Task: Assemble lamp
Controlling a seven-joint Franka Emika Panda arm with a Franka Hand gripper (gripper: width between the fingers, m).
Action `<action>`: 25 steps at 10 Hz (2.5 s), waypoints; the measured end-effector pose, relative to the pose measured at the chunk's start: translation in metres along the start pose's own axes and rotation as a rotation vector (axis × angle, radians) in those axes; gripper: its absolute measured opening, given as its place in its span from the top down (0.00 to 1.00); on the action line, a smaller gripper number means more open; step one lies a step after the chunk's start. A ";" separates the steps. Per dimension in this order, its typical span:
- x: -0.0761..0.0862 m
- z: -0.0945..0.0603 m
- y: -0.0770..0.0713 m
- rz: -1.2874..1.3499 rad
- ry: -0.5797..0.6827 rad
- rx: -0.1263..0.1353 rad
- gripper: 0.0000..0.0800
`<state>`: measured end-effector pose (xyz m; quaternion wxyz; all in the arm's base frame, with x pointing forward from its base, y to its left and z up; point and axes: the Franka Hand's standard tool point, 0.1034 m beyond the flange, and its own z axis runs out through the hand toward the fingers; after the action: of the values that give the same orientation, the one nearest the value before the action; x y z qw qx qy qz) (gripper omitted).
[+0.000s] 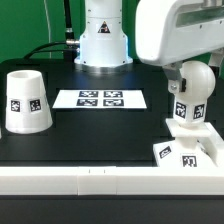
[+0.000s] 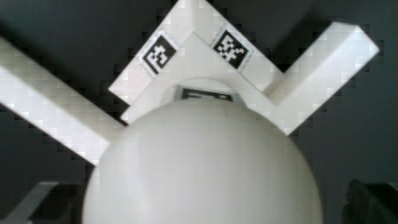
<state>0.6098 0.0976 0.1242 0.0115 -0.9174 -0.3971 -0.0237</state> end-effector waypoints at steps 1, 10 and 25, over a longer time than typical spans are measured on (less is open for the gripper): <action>0.001 0.000 0.000 -0.098 -0.010 -0.009 0.13; -0.002 0.003 0.001 -0.631 -0.038 -0.019 0.13; -0.018 0.005 0.012 -0.253 -0.044 0.025 0.28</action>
Offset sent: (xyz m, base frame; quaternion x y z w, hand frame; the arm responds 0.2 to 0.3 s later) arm -0.0032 0.0039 0.0043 0.0091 -0.0117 -0.2196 0.9755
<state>0.6063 0.0768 0.1180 0.0111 -0.8600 -0.5102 0.0003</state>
